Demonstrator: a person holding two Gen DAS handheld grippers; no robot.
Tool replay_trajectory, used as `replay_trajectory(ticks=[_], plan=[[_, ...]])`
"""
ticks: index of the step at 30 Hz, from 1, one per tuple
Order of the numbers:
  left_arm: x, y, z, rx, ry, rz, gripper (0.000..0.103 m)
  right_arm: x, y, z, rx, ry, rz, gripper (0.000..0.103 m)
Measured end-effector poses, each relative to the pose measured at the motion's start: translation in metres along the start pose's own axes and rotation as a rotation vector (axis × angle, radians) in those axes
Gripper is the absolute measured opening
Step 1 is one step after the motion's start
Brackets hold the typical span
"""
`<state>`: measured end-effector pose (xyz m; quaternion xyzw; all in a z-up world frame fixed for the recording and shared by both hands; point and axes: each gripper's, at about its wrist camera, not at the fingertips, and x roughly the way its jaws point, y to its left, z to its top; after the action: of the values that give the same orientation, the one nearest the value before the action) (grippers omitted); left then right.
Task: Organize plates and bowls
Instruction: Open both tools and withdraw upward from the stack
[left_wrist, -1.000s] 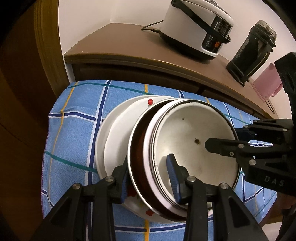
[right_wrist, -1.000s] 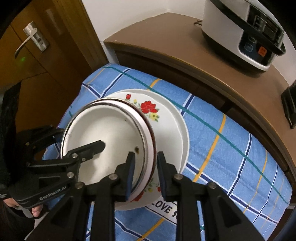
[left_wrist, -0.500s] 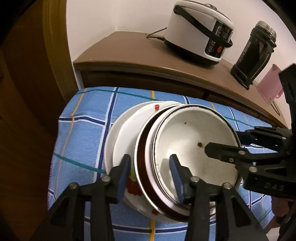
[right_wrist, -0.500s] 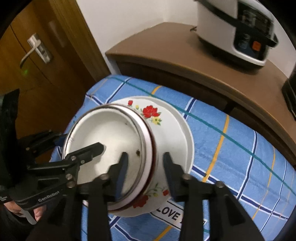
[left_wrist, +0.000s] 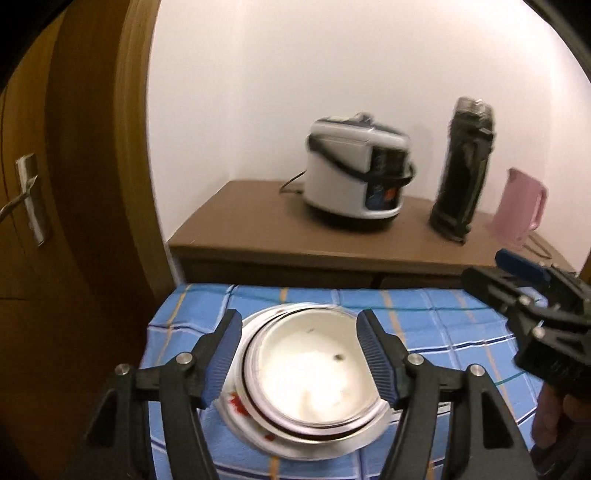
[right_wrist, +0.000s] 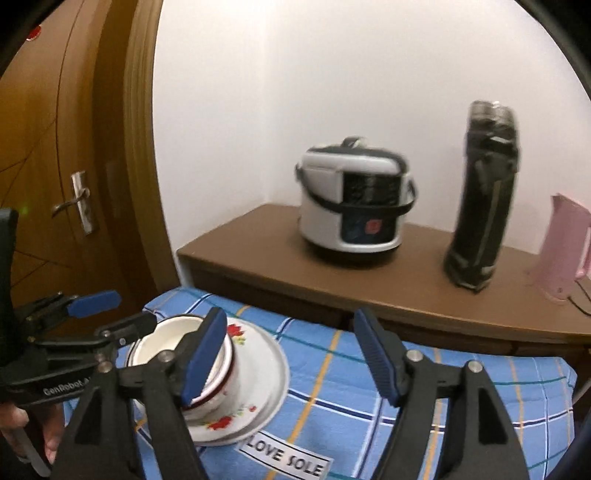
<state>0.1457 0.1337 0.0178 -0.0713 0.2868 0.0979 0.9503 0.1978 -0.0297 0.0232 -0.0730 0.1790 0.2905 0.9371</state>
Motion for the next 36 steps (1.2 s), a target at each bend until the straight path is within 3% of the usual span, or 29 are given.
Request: replay_trajectory(ticks=[4,10,36], plan=[[-0.002,-0.016,-0.002,0.018,-0.044,-0.033,0.067,-0.014,-0.011,-0.005,0.006,-0.051,-0.041,0.076],[-0.002,-0.033,-0.007,0.005,-0.030,-0.063,0.067,-0.030,-0.025,-0.011,0.038,-0.062,-0.063,0.078],[-0.030,-0.080,-0.014,0.028,-0.035,-0.087,0.067,-0.085,-0.050,-0.016,0.116,-0.123,-0.066,0.087]])
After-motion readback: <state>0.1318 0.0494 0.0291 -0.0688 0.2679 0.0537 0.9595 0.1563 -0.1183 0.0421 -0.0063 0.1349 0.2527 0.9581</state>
